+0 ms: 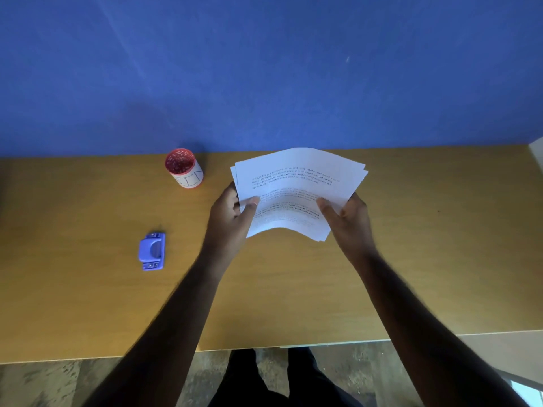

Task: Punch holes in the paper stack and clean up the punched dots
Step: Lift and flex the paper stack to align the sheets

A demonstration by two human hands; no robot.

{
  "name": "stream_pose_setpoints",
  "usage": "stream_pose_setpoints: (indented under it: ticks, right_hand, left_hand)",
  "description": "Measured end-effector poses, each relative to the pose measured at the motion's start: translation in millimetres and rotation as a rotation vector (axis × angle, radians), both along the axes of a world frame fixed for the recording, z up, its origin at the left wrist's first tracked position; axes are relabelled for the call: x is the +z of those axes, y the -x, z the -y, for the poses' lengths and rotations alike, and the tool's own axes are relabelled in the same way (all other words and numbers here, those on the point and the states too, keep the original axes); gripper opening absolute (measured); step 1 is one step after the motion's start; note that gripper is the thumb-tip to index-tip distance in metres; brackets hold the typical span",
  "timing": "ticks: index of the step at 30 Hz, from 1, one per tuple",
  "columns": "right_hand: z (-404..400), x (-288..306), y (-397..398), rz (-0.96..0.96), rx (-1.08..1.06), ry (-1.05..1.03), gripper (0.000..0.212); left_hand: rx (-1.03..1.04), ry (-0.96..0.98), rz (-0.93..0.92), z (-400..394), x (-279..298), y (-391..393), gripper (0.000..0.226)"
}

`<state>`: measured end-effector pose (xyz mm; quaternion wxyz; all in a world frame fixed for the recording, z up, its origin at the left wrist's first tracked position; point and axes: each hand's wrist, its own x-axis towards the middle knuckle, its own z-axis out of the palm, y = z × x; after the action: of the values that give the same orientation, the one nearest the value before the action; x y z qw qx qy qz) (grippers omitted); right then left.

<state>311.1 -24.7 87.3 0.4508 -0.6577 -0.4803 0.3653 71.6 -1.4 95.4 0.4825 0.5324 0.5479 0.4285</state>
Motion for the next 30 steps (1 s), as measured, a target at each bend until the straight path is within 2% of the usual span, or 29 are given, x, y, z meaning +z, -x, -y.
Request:
stream_pose_setpoints:
  ticks: [3,7,13,18,30]
  right_hand:
    - [6,-13,1,-0.101,-0.025,0.049,0.031]
    - [8,-27,-1,-0.119,-0.063,0.102,0.024]
    - [9,-18,-1,-0.212,-0.045,0.062,0.022]
    - [12,-29,0,-0.273,-0.021,0.137,0.028]
    - [11,-16,3,-0.111,0.053,0.122,0.02]
  left_hand:
    - [0.006,0.025,-0.024,8,-13,1,0.028]
    - [0.001,0.065,-0.104,12,-21,3,0.022]
    - [0.025,0.028,-0.087,16,-14,3,0.02]
    - [0.04,0.085,-0.095,23,-23,2,0.023]
    - [0.069,0.108,-0.061,24,-14,-4,0.022]
